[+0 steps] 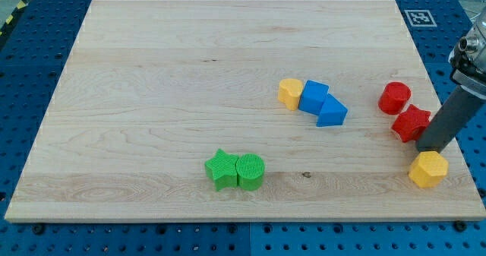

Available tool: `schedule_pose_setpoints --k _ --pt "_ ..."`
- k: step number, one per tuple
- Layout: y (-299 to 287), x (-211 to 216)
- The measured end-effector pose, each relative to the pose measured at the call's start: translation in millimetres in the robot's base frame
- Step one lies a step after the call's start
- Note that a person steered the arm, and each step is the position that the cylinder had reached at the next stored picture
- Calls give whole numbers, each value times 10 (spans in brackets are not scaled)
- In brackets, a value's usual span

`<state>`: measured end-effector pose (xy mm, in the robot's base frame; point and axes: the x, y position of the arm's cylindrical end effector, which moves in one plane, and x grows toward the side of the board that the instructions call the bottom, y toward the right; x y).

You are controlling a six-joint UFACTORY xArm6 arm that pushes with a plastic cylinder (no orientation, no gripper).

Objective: Move the yellow heart to the yellow hexagon

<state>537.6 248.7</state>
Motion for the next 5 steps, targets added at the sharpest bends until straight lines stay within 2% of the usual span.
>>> schedule_pose_setpoints --k 1,2,5 --pt "-70 68" --pt "-144 -59" --pt "-1835 -206"
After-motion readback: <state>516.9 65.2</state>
